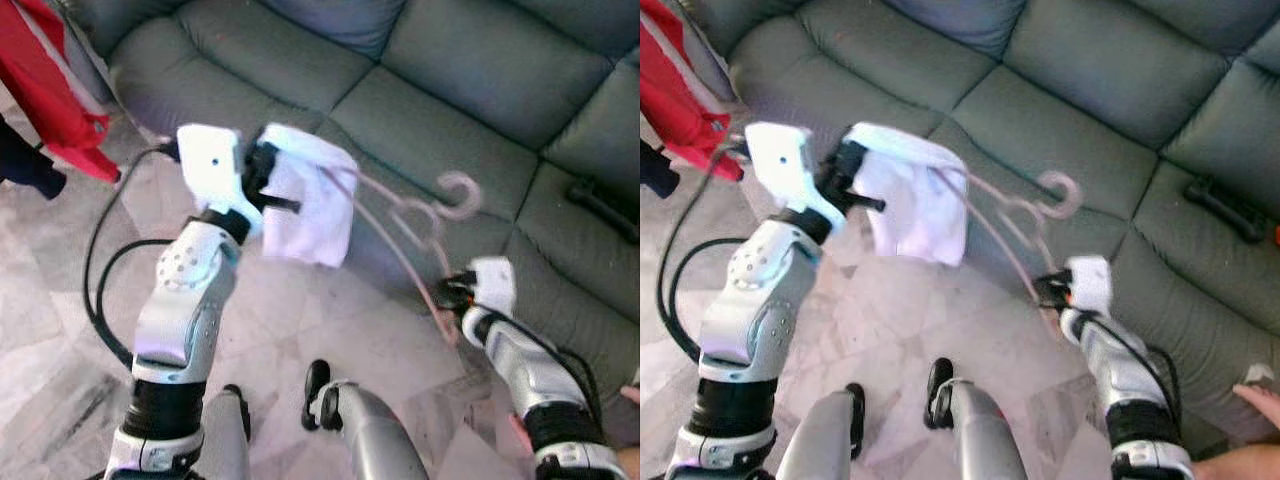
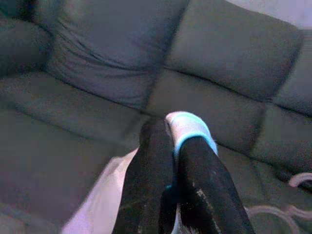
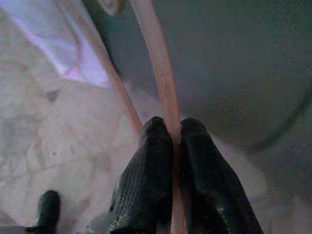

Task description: Hang hanger

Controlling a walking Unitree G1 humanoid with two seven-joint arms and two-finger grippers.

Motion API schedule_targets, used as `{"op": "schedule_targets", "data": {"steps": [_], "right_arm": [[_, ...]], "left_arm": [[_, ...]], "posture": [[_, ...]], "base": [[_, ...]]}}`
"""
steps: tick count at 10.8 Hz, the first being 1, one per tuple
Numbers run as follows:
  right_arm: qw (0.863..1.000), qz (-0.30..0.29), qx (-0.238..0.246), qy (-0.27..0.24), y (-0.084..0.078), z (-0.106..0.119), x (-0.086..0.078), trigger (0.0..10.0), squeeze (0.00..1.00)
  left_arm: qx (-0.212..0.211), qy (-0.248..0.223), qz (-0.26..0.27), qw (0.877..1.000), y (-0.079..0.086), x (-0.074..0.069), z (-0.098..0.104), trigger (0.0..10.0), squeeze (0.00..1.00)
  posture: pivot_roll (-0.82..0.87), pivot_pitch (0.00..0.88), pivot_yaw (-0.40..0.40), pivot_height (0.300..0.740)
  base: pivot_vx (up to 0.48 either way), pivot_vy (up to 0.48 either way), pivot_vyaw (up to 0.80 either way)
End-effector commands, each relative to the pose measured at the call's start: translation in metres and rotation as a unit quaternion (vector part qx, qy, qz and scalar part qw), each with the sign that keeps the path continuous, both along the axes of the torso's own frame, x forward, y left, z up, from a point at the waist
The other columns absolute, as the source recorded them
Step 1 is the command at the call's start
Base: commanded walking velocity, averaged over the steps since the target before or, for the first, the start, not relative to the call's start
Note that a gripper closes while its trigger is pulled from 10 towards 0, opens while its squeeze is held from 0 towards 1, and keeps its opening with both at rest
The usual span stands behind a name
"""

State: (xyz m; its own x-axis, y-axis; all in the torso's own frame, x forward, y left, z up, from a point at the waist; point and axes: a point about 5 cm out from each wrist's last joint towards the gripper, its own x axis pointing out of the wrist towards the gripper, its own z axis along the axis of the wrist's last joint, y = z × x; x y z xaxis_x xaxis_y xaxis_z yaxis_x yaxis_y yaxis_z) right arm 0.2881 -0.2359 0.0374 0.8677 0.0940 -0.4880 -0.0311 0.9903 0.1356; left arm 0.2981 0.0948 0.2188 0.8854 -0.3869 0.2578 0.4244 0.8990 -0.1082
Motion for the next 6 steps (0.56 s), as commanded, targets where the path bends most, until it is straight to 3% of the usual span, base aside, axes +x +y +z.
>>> {"op": "schedule_targets", "data": {"steps": [1, 3, 4, 5, 6], "right_arm": [[0.996, -0.083, -0.004, 0.027, -0.027, -0.008, -0.010, 10.0, 0.00], [0.997, -0.038, -0.023, -0.063, -0.014, 0.016, 0.006, 10.0, 0.00], [0.992, 0.041, -0.010, -0.118, 0.016, 0.034, 0.015, 10.0, 0.00], [0.982, 0.117, 0.000, -0.146, 0.040, 0.044, 0.016, 10.0, 0.00], [0.971, 0.172, 0.005, -0.163, 0.055, 0.049, 0.013, 10.0, 0.00]], "left_arm": [[-0.020, -0.034, -0.047, 0.998, -0.009, -0.012, 0.018, 10.0, 0.00], [-0.007, -0.019, -0.091, 0.996, -0.016, -0.017, 0.021, 10.0, 0.00], [0.087, -0.015, -0.112, 0.990, -0.019, -0.021, 0.000, 10.0, 0.00], [0.144, -0.034, -0.134, 0.980, -0.024, -0.027, -0.008, 10.0, 0.00], [0.165, -0.038, -0.144, 0.975, -0.029, -0.031, -0.011, 10.0, 0.00]], "posture": [[0.03, 0.309, -0.099, 0.740], [0.03, 0.307, -0.102, 0.740], [0.03, 0.305, -0.101, 0.740], [0.03, 0.305, -0.101, 0.740], [0.03, 0.303, -0.097, 0.740]], "base": [[0.000, 0.000, 0.00], [0.000, 0.000, 0.00], [0.000, 0.000, 0.00], [0.000, 0.000, 0.00], [0.000, 0.000, 0.00]]}}
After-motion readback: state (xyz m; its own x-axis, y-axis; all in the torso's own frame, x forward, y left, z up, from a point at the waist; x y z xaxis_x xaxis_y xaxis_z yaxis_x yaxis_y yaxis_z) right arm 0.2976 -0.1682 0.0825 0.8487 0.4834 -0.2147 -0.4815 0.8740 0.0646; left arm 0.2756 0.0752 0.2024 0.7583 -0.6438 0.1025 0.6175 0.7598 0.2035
